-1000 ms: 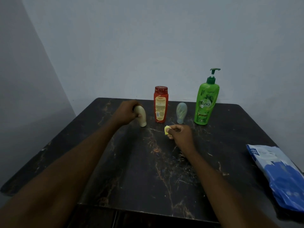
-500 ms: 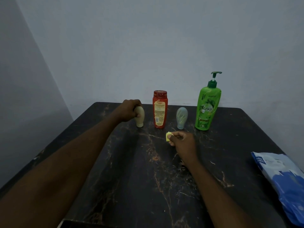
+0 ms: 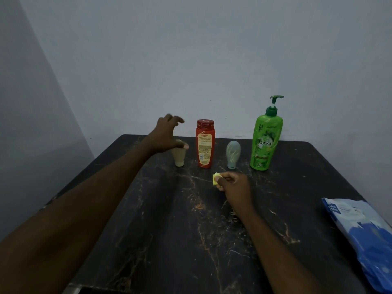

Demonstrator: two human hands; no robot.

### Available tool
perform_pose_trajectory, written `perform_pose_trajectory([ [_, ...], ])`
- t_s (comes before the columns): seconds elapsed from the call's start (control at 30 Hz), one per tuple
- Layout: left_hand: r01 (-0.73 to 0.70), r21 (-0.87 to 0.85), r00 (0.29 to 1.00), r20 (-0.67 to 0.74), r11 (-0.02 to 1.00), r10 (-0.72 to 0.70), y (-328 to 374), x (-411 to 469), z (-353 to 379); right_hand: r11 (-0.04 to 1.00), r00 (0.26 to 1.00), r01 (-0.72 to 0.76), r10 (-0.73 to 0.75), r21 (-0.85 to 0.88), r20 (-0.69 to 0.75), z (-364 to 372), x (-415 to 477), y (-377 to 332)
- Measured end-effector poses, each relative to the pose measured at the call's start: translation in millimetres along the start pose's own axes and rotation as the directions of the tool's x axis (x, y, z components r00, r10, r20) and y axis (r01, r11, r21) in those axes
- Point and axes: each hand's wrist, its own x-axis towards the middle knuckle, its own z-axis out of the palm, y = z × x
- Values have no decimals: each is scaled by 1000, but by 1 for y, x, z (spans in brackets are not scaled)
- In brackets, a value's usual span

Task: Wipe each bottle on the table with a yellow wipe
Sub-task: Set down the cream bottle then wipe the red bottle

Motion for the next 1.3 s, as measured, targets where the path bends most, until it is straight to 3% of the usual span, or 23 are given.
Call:
perform_pose_trajectory([
  [0.1, -129, -28, 989, -75, 991, 127, 25, 9, -9, 1000, 1000, 7, -7, -5, 1, 0, -1, 0],
  [0.27, -240, -5, 959, 151, 971, 238, 62, 28, -9, 1000, 1000, -12, 13, 6, -9, 0, -2, 0],
  [0.37, -245, -2, 953, 181, 969, 242, 73, 32, -6, 999, 1000, -19, 19, 34, -6, -2, -3, -3],
  [0.6, -142, -4, 986, 91, 990, 141, 79, 8, -18, 988, 998, -64, 61, 143, 26, -11, -7, -12],
  [0.83, 102, -287, 983, -119, 952, -141, 72, -75, -14, 950, 975, -223, 215, 219, 57, -37, -42, -15],
  [1.0, 312, -610, 932, 45, 729, -361, 92, -151, 22, 988, 984, -157, 157, -2, -81, -78, -94, -25],
  [1.17, 420, -752, 896, 256, 508, -363, 117, -203, 46, 944, 973, -116, 45, -310, -228, -117, -130, -9],
  [1.23, 416, -731, 906, 287, 541, -310, 120, -216, 53, 915, 963, -116, 8, -385, -271, -126, -136, -1],
  [1.3, 375, -638, 926, 282, 673, -250, 118, -225, 58, 908, 955, -92, -36, -408, -294, -131, -140, 2],
])
